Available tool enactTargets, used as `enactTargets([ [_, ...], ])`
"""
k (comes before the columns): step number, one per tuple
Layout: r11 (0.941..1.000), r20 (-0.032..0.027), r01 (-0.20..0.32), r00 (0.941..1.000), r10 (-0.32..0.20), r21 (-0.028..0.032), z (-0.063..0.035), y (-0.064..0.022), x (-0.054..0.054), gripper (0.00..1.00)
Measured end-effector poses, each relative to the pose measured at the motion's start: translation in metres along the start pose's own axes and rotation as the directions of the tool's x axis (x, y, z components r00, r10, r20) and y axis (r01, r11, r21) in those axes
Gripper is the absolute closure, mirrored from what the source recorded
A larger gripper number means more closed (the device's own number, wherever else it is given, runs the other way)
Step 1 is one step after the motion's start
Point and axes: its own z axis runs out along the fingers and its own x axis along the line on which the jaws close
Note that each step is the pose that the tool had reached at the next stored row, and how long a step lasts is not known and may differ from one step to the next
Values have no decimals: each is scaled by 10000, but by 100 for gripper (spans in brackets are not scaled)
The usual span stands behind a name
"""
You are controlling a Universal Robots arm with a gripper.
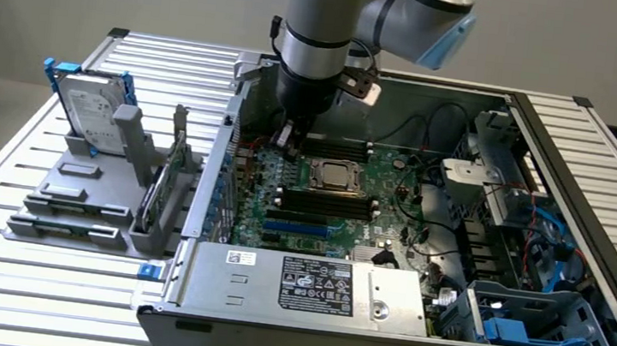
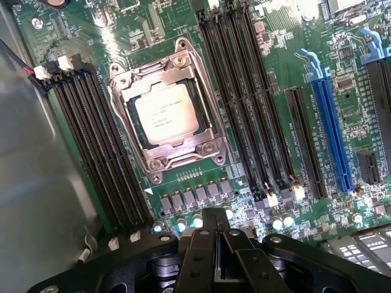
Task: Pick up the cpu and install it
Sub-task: 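Install the second cpu locking lever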
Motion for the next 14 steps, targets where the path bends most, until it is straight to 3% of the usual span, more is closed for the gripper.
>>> enactTargets([
  [2, 9999, 75, 168, 9998, -168, -33, 8, -5, 15, 89],
  [6, 9984, 186, 572, 9982, -571, -38, 14, -17, 49, 89],
  [14, 9895, 275, 1445, 9891, -1443, -22, 18, -32, 93, 89],
])
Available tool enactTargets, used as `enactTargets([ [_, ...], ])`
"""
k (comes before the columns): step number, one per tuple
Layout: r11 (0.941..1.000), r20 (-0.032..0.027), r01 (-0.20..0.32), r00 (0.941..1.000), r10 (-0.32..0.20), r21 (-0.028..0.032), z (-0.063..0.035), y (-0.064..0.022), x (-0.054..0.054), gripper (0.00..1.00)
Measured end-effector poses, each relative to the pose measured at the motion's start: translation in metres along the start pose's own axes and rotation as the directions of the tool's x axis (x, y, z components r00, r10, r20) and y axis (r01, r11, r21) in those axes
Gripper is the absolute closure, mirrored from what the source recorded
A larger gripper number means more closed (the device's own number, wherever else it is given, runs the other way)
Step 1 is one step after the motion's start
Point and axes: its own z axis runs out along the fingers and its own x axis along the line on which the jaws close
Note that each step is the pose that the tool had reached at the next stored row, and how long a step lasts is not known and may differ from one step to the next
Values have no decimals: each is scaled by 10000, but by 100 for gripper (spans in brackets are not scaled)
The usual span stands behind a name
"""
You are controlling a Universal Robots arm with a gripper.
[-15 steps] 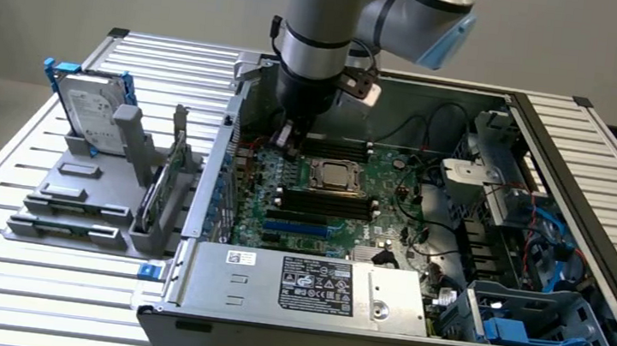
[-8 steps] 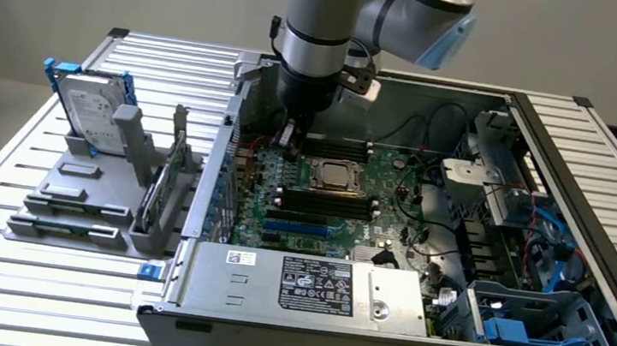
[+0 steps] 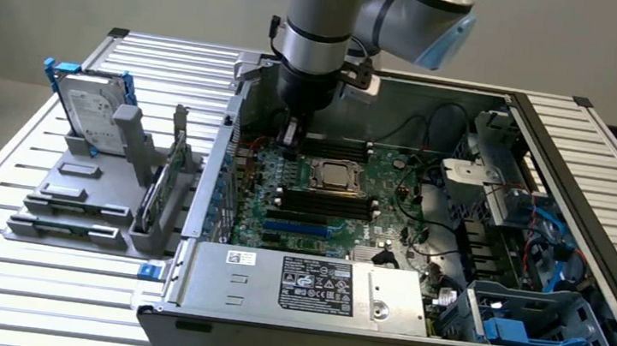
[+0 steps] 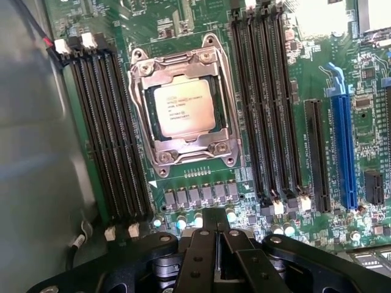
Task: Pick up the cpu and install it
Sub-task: 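Install the second cpu locking lever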
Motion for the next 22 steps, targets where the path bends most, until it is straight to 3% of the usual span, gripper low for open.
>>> enactTargets([
  [2, 9998, 8, 189, 9998, -189, -39, -1, -1, 3, 89],
  [7, 9977, 8, 651, 9979, -651, -211, 0, -2, 13, 89],
  [13, 9903, 39, 1339, 9910, -1339, -363, -15, -4, 14, 89],
  [22, 9892, 41, 1420, 9899, -1420, -370, -18, -4, 14, 89],
])
